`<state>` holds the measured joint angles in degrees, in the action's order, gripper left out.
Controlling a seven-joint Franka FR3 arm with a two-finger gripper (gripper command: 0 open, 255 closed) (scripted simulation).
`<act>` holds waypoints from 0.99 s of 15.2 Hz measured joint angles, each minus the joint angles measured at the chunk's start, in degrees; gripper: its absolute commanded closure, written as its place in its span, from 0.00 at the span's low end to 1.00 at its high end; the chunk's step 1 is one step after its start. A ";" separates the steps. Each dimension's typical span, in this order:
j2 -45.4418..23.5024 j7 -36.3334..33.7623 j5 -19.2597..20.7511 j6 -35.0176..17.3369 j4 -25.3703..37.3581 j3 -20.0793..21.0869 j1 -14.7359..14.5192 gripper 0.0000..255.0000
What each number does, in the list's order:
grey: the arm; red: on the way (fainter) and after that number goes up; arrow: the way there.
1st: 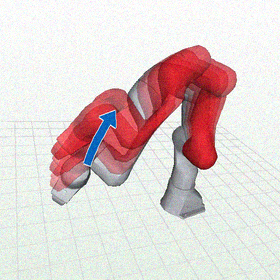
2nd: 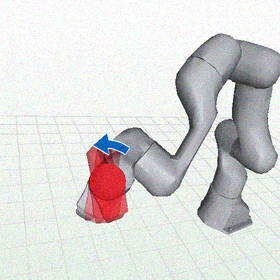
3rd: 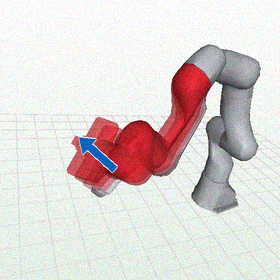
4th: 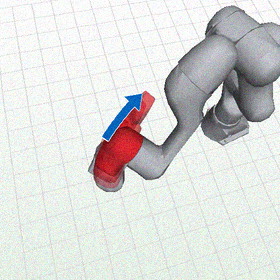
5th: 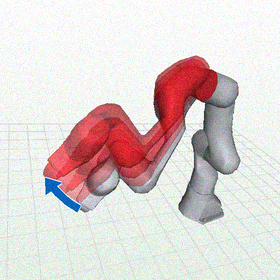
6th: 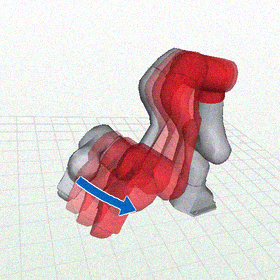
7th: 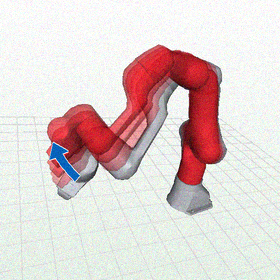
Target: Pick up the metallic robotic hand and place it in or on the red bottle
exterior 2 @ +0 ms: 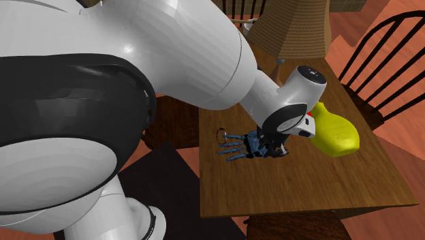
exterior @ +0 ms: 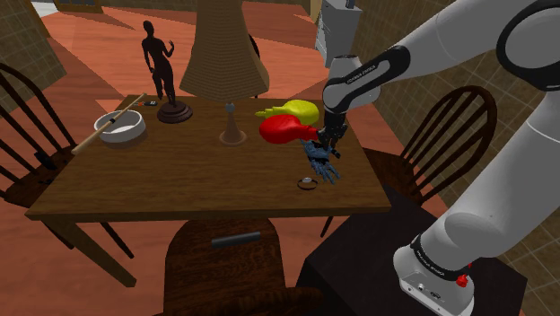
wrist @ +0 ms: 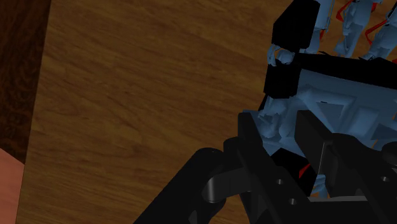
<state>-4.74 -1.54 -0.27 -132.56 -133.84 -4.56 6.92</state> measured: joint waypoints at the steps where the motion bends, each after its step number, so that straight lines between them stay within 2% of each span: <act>1: -0.01 0.00 0.00 0.01 0.01 -0.01 0.01 1.00; 7: 0.29 -0.03 0.04 0.35 0.05 0.00 -0.01 1.00; 15: 4.25 -0.33 0.44 6.05 1.79 0.02 -0.09 1.00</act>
<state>-0.49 -1.87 0.17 -126.51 -132.05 -4.55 6.83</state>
